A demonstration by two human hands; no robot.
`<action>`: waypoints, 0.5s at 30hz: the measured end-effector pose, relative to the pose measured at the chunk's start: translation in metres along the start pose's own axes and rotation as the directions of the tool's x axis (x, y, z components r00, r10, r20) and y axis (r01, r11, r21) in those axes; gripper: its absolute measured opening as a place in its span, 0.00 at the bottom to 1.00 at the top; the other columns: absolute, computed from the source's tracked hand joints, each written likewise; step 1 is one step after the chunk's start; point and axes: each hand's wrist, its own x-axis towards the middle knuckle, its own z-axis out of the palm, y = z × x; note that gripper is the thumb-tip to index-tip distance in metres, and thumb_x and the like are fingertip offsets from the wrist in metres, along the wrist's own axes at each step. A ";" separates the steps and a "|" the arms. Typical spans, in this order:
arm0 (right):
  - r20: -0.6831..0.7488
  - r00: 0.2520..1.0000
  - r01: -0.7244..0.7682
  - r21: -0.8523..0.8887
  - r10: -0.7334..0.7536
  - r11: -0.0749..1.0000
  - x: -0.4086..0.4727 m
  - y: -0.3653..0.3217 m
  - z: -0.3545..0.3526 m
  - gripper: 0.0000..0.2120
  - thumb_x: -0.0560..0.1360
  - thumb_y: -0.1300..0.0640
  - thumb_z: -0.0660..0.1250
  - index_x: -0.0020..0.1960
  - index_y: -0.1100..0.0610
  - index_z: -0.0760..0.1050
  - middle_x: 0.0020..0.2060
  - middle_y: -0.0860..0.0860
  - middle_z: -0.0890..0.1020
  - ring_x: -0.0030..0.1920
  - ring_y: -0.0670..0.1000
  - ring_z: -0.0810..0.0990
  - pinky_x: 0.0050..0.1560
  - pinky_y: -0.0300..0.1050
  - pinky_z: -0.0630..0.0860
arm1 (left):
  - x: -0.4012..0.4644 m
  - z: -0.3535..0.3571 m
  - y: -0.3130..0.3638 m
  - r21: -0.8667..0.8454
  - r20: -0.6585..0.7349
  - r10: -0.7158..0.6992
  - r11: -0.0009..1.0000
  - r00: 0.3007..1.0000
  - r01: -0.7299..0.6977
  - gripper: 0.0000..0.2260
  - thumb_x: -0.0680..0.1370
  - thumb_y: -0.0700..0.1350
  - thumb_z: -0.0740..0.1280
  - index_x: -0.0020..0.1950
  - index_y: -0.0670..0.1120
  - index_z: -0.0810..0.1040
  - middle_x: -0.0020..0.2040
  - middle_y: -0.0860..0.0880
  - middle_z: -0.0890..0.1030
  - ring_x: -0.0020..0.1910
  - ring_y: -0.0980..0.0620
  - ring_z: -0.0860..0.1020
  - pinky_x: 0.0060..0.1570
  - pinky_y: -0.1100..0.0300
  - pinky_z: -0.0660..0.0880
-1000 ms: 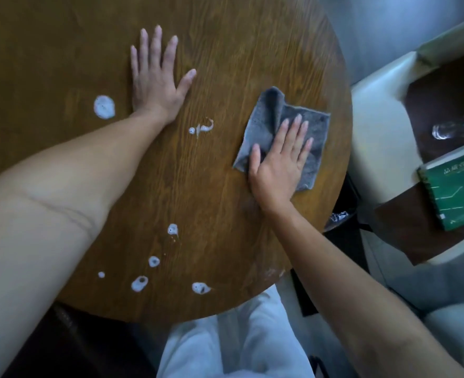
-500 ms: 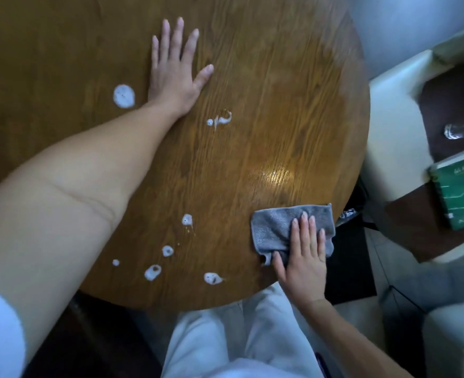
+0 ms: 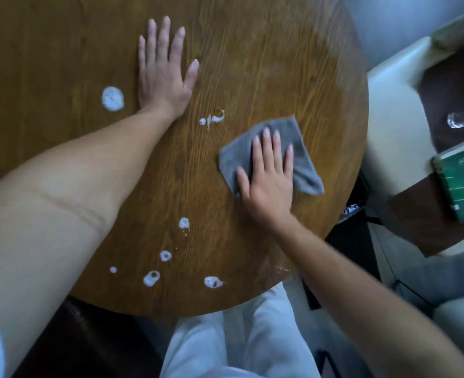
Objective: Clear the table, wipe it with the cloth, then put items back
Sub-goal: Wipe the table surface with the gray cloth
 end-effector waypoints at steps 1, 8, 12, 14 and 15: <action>-0.015 1.000 -0.001 -0.022 0.001 1.000 0.036 0.000 -0.006 0.34 0.85 0.41 0.53 0.83 0.61 0.55 0.83 0.59 0.54 0.84 0.58 0.50 0.82 0.63 0.47 | 0.000 0.001 0.000 0.000 -0.002 -0.001 1.000 1.000 0.001 0.30 0.84 0.61 0.48 0.84 0.48 0.56 0.85 0.44 0.52 0.84 0.42 0.48 0.82 0.44 0.44; 0.091 0.994 0.065 -0.034 -0.061 0.997 -0.033 -0.018 0.005 0.35 0.85 0.40 0.54 0.84 0.59 0.52 0.84 0.58 0.50 0.84 0.57 0.46 0.82 0.62 0.48 | 0.001 0.000 -0.002 -0.016 -0.010 0.007 1.000 1.000 -0.007 0.29 0.85 0.60 0.48 0.83 0.48 0.58 0.85 0.45 0.53 0.84 0.41 0.49 0.82 0.44 0.45; 0.134 0.990 0.037 -0.021 -0.034 0.999 -0.208 0.013 0.016 0.34 0.82 0.43 0.63 0.81 0.60 0.62 0.83 0.56 0.55 0.82 0.58 0.57 0.79 0.65 0.58 | 0.003 0.002 -0.001 -0.016 -0.007 0.006 1.000 1.000 -0.007 0.29 0.85 0.60 0.48 0.83 0.48 0.57 0.85 0.45 0.52 0.84 0.42 0.48 0.82 0.44 0.45; 0.133 0.991 -0.021 -0.077 0.031 0.997 -0.242 0.032 0.018 0.35 0.81 0.41 0.62 0.80 0.60 0.62 0.84 0.55 0.54 0.82 0.57 0.58 0.78 0.65 0.60 | 0.003 0.004 -0.003 -0.028 -0.013 -0.005 1.000 1.000 0.005 0.29 0.85 0.60 0.48 0.83 0.48 0.57 0.85 0.45 0.51 0.84 0.42 0.48 0.82 0.44 0.44; 0.120 0.992 -0.033 -0.089 0.043 0.995 -0.244 0.038 0.020 0.36 0.81 0.40 0.62 0.81 0.60 0.60 0.84 0.55 0.54 0.83 0.57 0.57 0.77 0.65 0.60 | 0.002 0.004 -0.002 -0.023 -0.018 -0.008 1.000 1.000 0.008 0.29 0.85 0.60 0.48 0.83 0.48 0.57 0.85 0.45 0.52 0.84 0.42 0.48 0.82 0.44 0.44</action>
